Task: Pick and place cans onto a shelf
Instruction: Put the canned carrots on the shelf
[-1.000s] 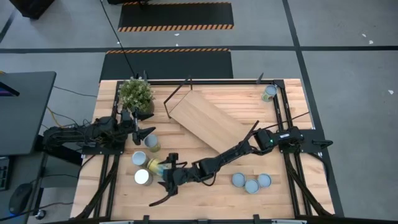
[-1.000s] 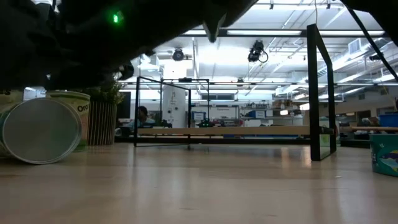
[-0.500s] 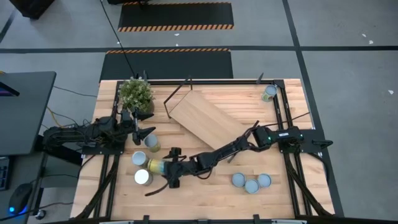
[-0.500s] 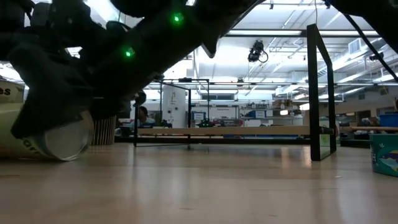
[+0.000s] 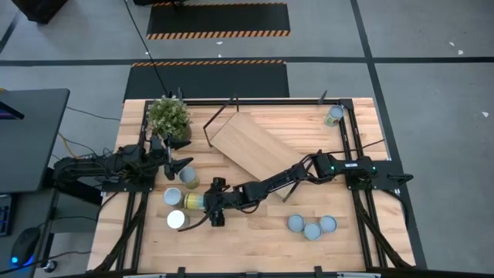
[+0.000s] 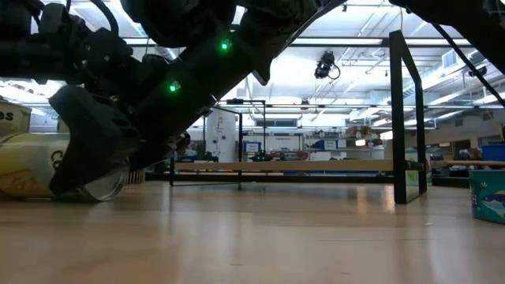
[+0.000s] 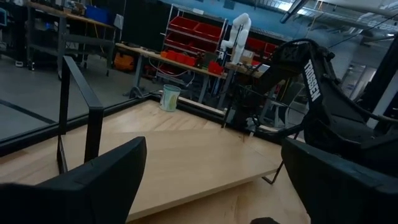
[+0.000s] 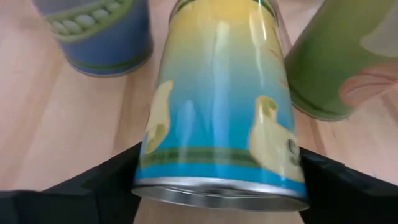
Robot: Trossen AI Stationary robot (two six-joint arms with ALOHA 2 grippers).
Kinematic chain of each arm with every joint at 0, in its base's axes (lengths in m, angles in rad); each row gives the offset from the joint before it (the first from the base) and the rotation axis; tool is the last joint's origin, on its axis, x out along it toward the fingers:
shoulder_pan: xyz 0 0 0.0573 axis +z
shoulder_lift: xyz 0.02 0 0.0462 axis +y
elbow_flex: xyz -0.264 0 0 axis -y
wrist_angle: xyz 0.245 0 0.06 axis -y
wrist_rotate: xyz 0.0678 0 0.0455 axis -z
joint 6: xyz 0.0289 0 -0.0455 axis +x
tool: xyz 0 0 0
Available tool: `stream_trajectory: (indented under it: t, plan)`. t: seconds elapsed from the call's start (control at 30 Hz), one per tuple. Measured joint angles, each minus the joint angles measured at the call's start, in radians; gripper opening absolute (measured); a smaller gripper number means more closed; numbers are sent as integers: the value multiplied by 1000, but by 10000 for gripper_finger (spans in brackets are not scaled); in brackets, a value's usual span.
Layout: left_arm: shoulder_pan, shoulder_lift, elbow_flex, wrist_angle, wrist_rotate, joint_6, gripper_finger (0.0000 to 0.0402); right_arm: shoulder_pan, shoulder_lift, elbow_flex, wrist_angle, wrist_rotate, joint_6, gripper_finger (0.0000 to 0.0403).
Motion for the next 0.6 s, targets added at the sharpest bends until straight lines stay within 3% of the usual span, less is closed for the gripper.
stream_trajectory:
  t: [0.2, 0.43, 0.6]
  plan:
    - [0, 0, 1, -4, 0, 0, 378, -9, -19, 0, -58, -1, -33, 314]
    - [0, 0, 2, -15, 0, 0, 378, -13, -154, 0, -289, -1, -90, 340]
    - [0, 0, 2, -14, 0, 0, 378, -34, -262, 0, -541, 30, -113, 329]
